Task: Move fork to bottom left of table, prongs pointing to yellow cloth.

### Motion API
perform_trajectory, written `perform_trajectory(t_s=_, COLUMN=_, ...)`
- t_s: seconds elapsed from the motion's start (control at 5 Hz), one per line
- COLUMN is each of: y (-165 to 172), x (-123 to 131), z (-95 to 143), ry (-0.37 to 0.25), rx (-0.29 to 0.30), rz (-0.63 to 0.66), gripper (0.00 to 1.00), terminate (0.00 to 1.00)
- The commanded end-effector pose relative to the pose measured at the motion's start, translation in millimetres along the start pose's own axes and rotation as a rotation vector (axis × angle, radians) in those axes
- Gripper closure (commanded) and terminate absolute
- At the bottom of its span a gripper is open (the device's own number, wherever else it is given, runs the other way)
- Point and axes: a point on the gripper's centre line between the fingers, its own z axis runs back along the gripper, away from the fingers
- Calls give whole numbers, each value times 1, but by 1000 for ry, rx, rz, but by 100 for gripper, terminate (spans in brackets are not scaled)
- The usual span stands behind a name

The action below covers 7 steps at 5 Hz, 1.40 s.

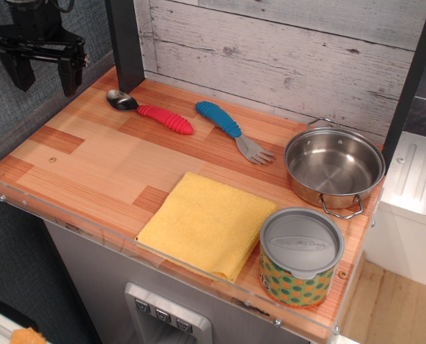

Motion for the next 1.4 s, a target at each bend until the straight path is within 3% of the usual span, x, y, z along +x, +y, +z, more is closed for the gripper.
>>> perform_trajectory(t_s=0.0, y=0, x=0, z=0, ry=0, rx=0, rz=0, gripper=0, terminate=0)
perform_trajectory(t_s=0.2, y=-30, x=4, z=13, ry=-42, rx=-59, rz=4, gripper=0, terminate=0)
perform_trajectory(t_s=0.8, y=-116, x=8, z=53, ry=-59, rx=-110, rz=259, gripper=0, terminate=0)
perform_trajectory(t_s=1.0, y=-142, x=13, z=57, ry=-108, rx=-157, rz=347, gripper=0, terminate=0)
perform_trajectory(t_s=1.2, y=-170, x=19, z=48, ry=-107, rx=-151, rz=393, gripper=0, terminate=0)
